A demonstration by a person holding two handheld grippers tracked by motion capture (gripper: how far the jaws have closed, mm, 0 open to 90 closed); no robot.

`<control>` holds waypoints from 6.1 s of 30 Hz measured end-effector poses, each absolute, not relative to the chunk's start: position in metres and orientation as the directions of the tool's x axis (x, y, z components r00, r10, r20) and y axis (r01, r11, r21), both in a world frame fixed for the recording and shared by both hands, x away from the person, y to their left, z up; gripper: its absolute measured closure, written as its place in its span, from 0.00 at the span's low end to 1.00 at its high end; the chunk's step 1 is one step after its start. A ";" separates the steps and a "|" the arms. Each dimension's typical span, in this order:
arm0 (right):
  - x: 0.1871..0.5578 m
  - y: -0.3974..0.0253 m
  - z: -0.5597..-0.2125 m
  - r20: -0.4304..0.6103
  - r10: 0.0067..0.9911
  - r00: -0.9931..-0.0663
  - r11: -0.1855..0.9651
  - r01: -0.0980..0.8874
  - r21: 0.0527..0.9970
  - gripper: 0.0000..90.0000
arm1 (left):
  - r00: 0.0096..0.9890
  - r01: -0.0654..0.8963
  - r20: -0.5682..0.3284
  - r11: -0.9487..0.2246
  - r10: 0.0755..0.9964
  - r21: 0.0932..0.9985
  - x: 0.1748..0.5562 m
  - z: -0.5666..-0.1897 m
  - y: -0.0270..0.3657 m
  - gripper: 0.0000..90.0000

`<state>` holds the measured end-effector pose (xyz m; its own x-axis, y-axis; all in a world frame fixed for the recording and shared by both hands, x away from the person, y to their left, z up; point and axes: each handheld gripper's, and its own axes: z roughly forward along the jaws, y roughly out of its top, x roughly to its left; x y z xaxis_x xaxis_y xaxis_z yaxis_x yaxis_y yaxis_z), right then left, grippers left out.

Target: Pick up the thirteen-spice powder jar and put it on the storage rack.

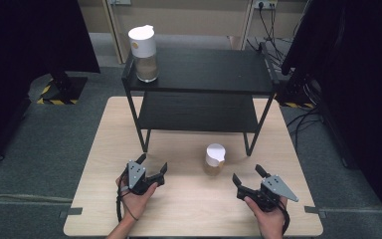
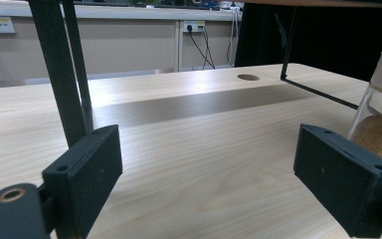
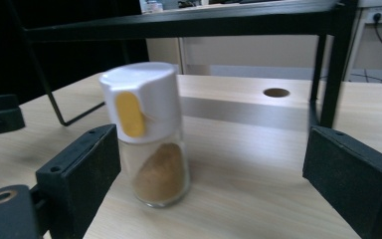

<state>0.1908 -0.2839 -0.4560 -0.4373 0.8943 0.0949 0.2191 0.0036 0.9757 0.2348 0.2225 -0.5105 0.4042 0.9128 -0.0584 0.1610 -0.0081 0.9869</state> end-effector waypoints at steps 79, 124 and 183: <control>0.232 -0.234 -0.419 0.037 0.883 -0.468 0.007 0.090 0.996 0.35 | 0.407 0.153 -0.040 -0.024 0.913 0.988 0.234 -0.511 0.221 0.12; 0.226 -0.246 -0.343 0.010 0.907 -0.422 -0.073 -0.135 0.988 0.35 | 0.402 0.153 -0.044 -0.019 0.914 0.988 0.234 -0.511 0.221 0.12; 0.258 -0.236 -0.259 0.025 0.923 -0.384 -0.123 -0.234 0.964 0.35 | 0.402 0.154 -0.036 -0.029 0.915 0.988 0.234 -0.510 0.220 0.12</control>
